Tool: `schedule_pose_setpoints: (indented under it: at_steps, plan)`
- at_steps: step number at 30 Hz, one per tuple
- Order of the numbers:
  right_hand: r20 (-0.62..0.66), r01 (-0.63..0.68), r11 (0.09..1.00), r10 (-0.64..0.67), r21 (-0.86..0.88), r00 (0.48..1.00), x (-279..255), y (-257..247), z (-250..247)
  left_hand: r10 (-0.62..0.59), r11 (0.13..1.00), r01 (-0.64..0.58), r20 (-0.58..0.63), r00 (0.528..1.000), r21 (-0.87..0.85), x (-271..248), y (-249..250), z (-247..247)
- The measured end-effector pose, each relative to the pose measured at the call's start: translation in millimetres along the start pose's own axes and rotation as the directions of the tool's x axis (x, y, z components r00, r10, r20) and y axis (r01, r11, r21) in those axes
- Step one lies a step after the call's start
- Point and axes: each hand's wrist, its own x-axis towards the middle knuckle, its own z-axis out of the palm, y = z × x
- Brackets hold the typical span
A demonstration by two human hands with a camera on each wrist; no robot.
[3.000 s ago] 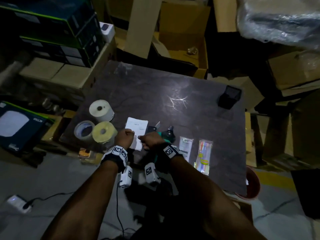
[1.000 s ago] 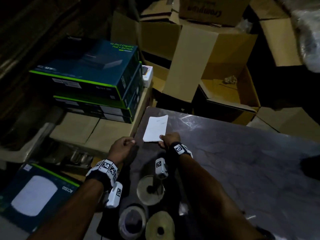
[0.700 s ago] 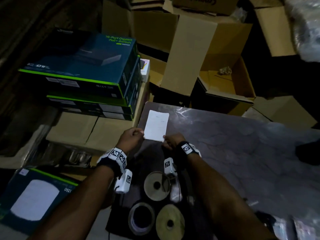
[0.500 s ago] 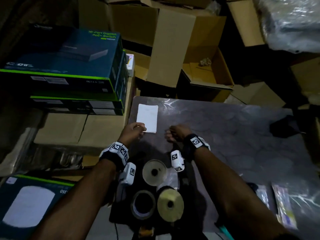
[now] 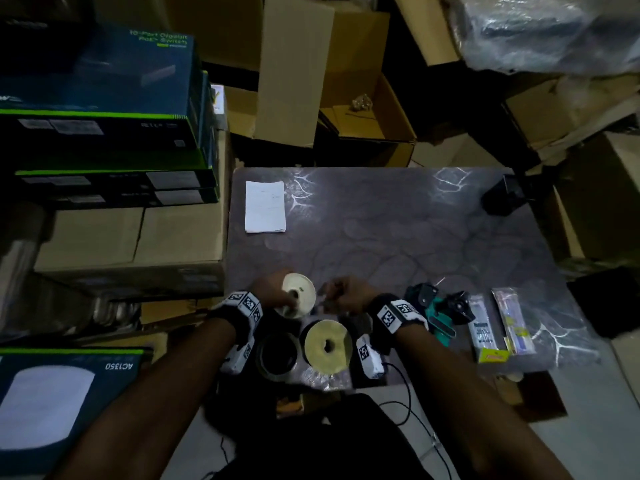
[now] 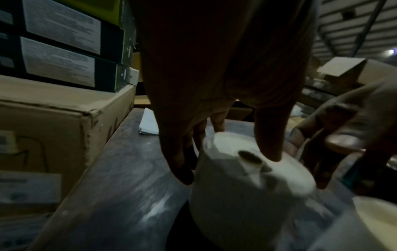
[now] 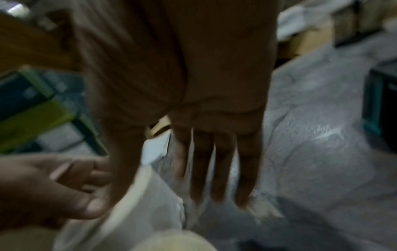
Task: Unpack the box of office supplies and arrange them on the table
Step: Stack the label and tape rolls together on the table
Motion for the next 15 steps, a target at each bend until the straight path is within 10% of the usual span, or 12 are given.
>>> schedule_pose_setpoints:
  at_steps: [4, 15]
  plan:
    - [0.233, 0.004, 0.906, 0.105, -0.423, 0.967, -12.8, 1.7, 18.9, 0.059, 0.998, -0.058, -0.110, 0.992, 0.015, -5.2, -13.1, 14.4]
    - [0.092, 0.134, 0.828, -0.100, -0.544, 0.991, -19.0, 3.4, 27.6, 0.182, 0.953, -0.158, -0.075, 0.980, 0.258, -4.1, -17.7, 31.6]
